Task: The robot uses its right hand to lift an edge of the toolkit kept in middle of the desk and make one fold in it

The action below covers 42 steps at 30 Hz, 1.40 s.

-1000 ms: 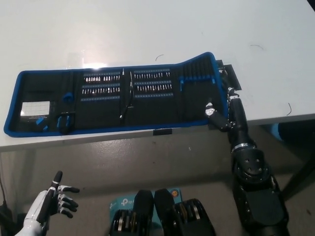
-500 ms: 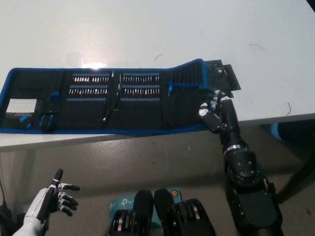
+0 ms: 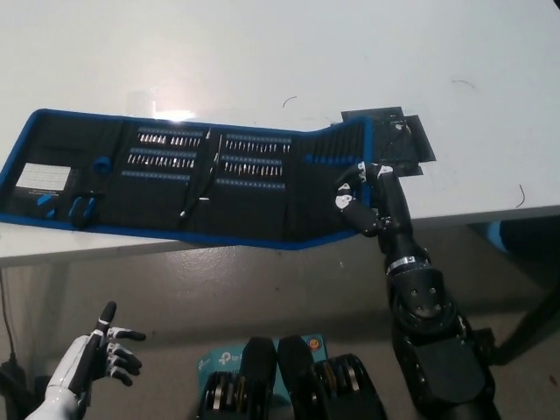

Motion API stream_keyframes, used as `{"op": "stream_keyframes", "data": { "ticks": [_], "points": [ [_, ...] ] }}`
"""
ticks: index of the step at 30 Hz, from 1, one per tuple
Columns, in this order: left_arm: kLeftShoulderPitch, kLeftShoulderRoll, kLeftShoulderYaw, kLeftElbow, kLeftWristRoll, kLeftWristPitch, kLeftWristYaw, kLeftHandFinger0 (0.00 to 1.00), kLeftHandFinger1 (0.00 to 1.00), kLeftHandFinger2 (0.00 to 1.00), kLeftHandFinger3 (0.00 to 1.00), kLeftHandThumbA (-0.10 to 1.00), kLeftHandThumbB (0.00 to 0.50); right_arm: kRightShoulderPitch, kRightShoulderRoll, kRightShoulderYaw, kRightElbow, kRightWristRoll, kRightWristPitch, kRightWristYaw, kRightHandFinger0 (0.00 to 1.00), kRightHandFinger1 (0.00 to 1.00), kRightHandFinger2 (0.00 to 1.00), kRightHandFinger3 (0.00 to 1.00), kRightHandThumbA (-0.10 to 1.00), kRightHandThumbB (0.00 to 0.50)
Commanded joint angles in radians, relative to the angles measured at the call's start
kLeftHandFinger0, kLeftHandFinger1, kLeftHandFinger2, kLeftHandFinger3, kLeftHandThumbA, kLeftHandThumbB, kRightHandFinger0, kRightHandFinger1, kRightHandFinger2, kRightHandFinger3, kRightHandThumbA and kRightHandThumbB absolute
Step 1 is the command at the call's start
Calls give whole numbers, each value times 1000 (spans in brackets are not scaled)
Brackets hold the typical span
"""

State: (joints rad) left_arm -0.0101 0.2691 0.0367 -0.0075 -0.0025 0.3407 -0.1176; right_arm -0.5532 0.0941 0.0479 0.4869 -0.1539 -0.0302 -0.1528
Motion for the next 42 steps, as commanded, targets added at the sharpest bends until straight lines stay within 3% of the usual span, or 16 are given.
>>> {"op": "stream_keyframes", "data": {
  "ticks": [1, 2, 4, 9, 12, 15, 18, 23, 25, 27, 29, 32, 33, 34, 37, 42],
  "points": [
    [1, 24, -5, -24, 7, -5, -18, 377, 374, 332, 519, 1000, 291, -78, -5, 29, -42, -38, -11, 0, 0, 8, 196, 165, -100, 49],
    [1, 25, -5, -24, 7, -5, -19, 380, 376, 340, 531, 1000, 278, -81, -7, 31, -46, -39, -4, 1, 10, 57, 260, 227, -100, 41],
    [-1, 29, -6, -28, 11, 1, -19, 393, 387, 353, 539, 1000, 290, -124, -39, 71, -60, -97, 15, 8, 0, 0, 196, 194, -100, 68],
    [-7, 39, -6, -29, 8, 7, -30, 377, 365, 330, 530, 1000, 299, -193, -102, 149, -92, -137, 80, 88, 0, 0, 195, 205, -100, 20],
    [-8, 37, -4, -24, 5, 1, -31, 379, 359, 319, 524, 1000, 312, -270, -153, 247, -114, -206, 177, 177, 0, 64, 318, 196, -100, 18],
    [-8, 37, -6, -24, 11, 3, -27, 384, 357, 311, 492, 1000, 315, -361, -181, 380, -93, -288, 245, 276, 0, 55, 316, 218, -100, 74],
    [-13, 37, -19, -22, 17, -1, -31, 365, 338, 294, 498, 1000, 287, -387, -186, 496, -76, -362, 249, 325, 0, 81, 349, 260, -100, 82],
    [-26, 42, -27, -23, 18, 4, -34, 376, 357, 300, 511, 1000, 286, -380, -192, 599, -84, -394, 261, 365, 0, 5, 230, 305, -100, 163],
    [-39, 45, -29, -21, 13, 16, -38, 402, 380, 321, 516, 1000, 296, -356, -181, 656, -67, -428, 264, 381, 0, 1, 208, 299, -100, 227],
    [-44, 47, -34, -21, 15, 15, -40, 417, 390, 336, 526, 1000, 242, -331, -175, 733, -43, -480, 261, 405, 0, 71, 266, 307, -100, 255],
    [-52, 48, -40, -19, 15, 17, -42, 417, 389, 338, 521, 1000, 238, -326, -181, 743, -47, -483, 269, 407, 0, 69, 252, 303, -100, 254],
    [-50, 48, -41, -27, 12, 11, -46, 381, 365, 324, 491, 1000, 174, -295, -173, 822, 3, -538, 244, 403, 0, 35, 224, 251, -100, 259],
    [-51, 49, -41, -27, 12, 11, -48, 376, 364, 322, 490, 1000, 176, -289, -170, 824, 19, -543, 229, 384, 0, 19, 201, 254, -100, 291],
    [-51, 51, -42, -27, 10, 8, -53, 374, 363, 327, 494, 1000, 188, -284, -165, 829, 42, -549, 222, 375, 0, 70, 280, 246, -100, 304],
    [-49, 54, -43, -31, 10, 12, -58, 372, 360, 332, 513, 1000, 193, -276, -152, 821, 79, -553, 241, 387, 0, 259, 527, 294, -100, 256],
    [-46, 58, -48, -44, 16, 25, -63, 379, 371, 343, 509, 1000, 219, -267, -130, 787, 156, -554, 213, 344, 0, 230, 498, 247, -100, 245]
  ]
}}
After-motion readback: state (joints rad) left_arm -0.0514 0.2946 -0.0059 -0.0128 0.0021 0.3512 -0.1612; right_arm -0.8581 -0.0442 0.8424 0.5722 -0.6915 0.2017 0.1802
